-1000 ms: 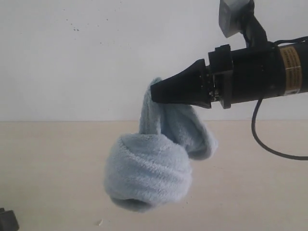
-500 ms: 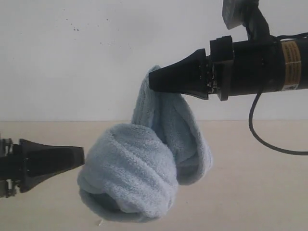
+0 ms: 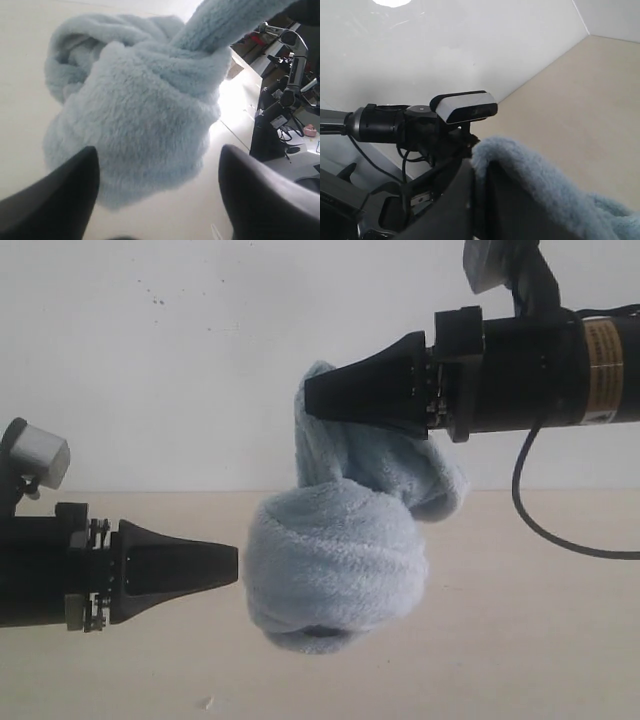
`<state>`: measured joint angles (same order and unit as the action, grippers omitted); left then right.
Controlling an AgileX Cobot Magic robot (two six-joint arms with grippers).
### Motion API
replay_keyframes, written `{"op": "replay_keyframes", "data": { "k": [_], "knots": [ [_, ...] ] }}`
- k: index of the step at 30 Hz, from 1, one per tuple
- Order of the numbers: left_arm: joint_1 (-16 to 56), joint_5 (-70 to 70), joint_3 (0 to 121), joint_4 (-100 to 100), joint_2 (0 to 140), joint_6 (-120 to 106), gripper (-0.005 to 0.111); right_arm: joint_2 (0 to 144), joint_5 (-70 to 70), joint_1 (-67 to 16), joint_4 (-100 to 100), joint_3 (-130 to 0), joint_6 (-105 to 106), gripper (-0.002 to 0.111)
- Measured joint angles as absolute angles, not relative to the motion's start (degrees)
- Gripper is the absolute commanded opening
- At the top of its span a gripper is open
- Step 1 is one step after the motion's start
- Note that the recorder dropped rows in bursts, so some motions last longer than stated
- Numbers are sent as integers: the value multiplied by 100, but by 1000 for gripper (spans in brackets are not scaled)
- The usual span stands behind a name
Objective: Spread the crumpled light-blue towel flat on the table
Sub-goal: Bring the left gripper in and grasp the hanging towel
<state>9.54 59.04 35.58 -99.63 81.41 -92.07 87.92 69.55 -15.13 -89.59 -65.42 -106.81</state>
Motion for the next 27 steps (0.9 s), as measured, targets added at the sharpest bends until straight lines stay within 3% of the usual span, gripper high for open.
{"op": "replay_keyframes", "data": {
  "k": [6, 10, 14, 17, 22, 27],
  "knots": [
    [964, 5917, 3655, -9963, 8141, -9180, 63, 8792, 6955, -1998, -9161, -6542, -10604, 1],
    [975, 5917, 3655, -9963, 8141, -9169, 46, 8792, 6965, -2228, -9327, -6542, -10604, 1],
    [1137, 5917, 3655, -9963, 8141, -9158, 62, 8792, 6965, -2228, -9343, -6542, -10577, 1],
    [1175, 5905, 3655, -9963, 8141, -9093, 62, 8792, 6965, -2228, -9343, -6542, -10577, 1],
    [1175, 5905, 3655, -9963, 8188, -9012, 41, 8792, 6965, -2228, -9273, -6542, -10541, 1],
    [1175, 5905, 3655, -9984, 8345, -9012, 4, 8792, 6955, -2228, -9166, -6542, -10495, 1]
  ]
}}
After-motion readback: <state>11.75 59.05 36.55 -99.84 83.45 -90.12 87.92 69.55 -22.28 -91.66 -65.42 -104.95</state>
